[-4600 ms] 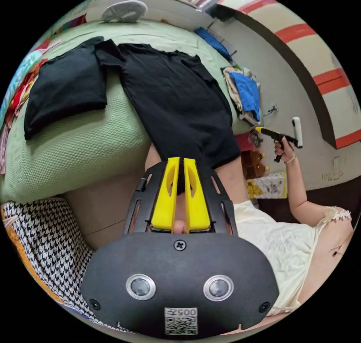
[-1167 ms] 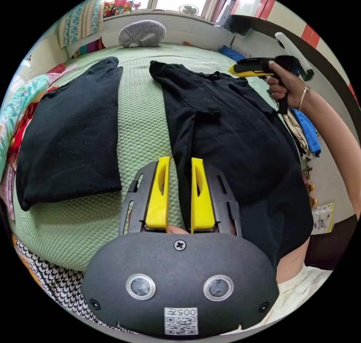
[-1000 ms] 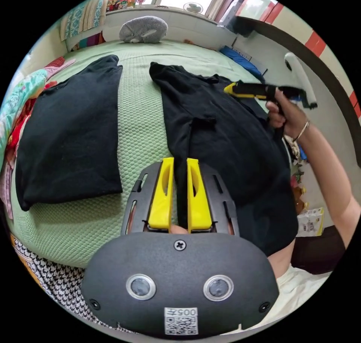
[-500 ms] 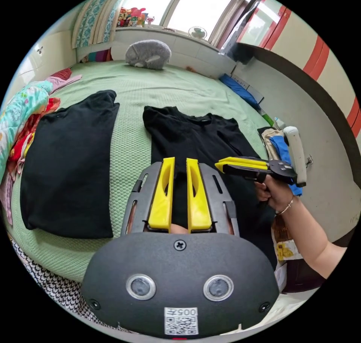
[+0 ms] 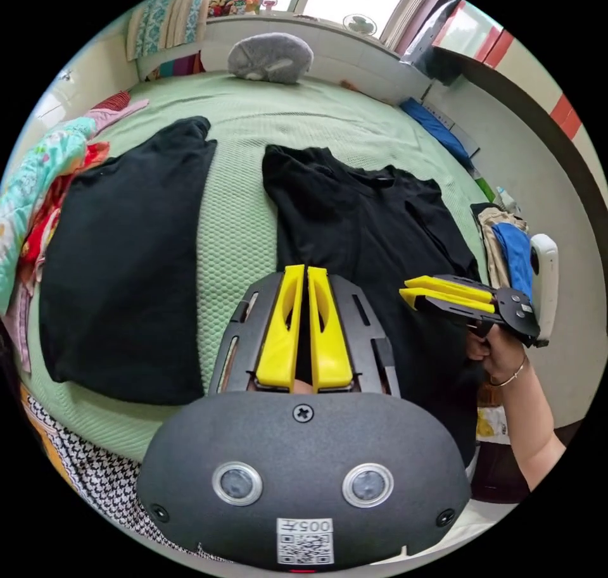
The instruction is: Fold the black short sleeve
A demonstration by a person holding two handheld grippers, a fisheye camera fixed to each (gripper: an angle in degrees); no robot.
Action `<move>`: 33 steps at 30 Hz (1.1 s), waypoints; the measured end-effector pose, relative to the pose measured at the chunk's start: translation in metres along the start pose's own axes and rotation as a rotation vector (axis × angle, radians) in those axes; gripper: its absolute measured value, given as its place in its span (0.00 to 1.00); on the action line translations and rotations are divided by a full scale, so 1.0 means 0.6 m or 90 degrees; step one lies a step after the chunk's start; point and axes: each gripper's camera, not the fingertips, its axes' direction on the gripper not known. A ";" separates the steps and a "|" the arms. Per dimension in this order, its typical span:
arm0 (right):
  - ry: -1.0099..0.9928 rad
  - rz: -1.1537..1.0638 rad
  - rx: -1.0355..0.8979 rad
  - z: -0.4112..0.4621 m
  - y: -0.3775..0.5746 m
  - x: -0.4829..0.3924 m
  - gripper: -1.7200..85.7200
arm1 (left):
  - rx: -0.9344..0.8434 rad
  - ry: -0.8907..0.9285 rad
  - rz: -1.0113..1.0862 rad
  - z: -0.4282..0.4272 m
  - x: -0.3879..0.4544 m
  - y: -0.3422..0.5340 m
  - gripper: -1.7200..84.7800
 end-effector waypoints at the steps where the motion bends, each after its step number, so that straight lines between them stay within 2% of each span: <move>1: -0.004 -0.003 0.003 -0.001 -0.001 -0.002 0.09 | 0.013 -0.021 -0.015 -0.015 -0.019 0.003 0.03; 3: -0.003 -0.008 0.004 0.001 -0.005 -0.008 0.09 | 0.006 -0.034 -0.039 -0.021 -0.050 0.005 0.03; 6: -0.001 -0.013 -0.003 0.009 -0.011 -0.020 0.09 | -0.035 0.007 -0.050 -0.003 -0.081 0.008 0.03; 11: 0.007 -0.022 0.012 0.003 -0.029 -0.042 0.10 | -0.071 -0.037 -0.026 0.017 -0.070 0.022 0.02; 14: -0.001 -0.041 0.053 -0.022 -0.064 -0.059 0.11 | -0.051 -0.030 -0.042 0.007 -0.069 0.032 0.02; 20: 0.021 -0.121 0.086 -0.025 -0.184 -0.133 0.08 | 0.065 -0.015 -0.015 -0.058 -0.049 0.056 0.01; 23: 0.038 -0.120 0.078 0.011 -0.241 -0.167 0.02 | 0.060 0.011 0.014 -0.050 -0.037 0.054 0.01; 27: 0.071 -0.101 -0.018 0.108 -0.307 -0.186 0.01 | 0.021 0.025 0.028 -0.029 -0.023 0.055 0.01; 28: 0.113 -0.090 -0.034 0.136 -0.320 -0.183 0.01 | 0.019 0.026 0.039 -0.027 -0.016 0.059 0.01; 30: 0.160 -0.080 -0.034 0.168 -0.335 -0.173 0.01 | 0.001 0.012 0.056 -0.022 -0.005 0.064 0.01; 33: 0.126 -0.017 0.001 0.176 -0.361 -0.152 0.01 | 0.002 -0.036 0.097 -0.016 0.013 0.074 0.01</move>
